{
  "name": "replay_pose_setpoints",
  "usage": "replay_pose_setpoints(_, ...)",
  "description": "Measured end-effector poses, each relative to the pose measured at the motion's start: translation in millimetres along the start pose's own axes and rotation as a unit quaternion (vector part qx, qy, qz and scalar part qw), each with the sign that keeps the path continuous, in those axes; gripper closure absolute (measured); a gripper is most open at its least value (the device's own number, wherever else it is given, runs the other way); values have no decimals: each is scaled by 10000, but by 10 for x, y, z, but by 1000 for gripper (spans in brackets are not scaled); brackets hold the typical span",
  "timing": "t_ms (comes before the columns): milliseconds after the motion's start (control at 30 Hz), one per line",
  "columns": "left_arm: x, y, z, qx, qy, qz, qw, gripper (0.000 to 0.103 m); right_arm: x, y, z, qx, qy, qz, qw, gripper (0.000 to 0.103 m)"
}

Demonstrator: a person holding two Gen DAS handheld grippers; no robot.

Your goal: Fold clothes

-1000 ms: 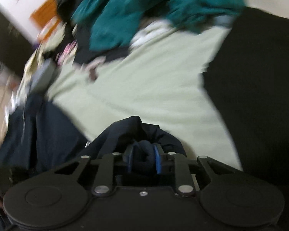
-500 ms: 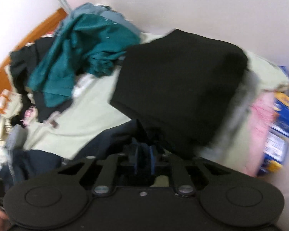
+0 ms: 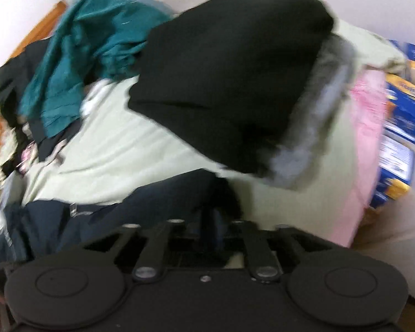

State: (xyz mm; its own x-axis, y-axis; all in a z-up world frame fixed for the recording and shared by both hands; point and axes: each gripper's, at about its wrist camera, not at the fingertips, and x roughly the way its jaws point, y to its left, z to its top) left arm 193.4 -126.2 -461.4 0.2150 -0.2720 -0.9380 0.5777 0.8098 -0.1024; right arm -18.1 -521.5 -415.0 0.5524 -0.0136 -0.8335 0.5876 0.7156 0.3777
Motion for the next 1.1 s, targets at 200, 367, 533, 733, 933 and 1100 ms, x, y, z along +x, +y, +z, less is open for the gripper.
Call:
replay_pose_setpoints(200, 65, -25, 26, 85, -40, 25, 10000, 82, 357, 8, -58, 239, 221, 366, 9988, 35)
replay_pose_setpoints(367, 117, -57, 22, 156, 31, 178, 9997, 84, 386, -295, -220, 808, 17, 223, 9965, 79)
replay_pose_setpoints(533, 137, 32, 3, -93, 36, 346, 9993, 100, 399, -420, -349, 1009, -52, 60, 9949, 80)
replay_pose_setpoints(733, 114, 77, 7, -201, 71, 387, 9990, 100, 475, -342, -370, 813, -16, -119, 9966, 77)
replay_pose_setpoints(933, -337, 199, -50, -646, -344, 448, 9963, 56, 294, -133, -238, 7, -142, -663, 9977, 38)
replay_pose_setpoints(1100, -783, 478, -251, -1349, -668, 397, 9878, 38, -186, 218, -204, -648, -649, -816, 9924, 37)
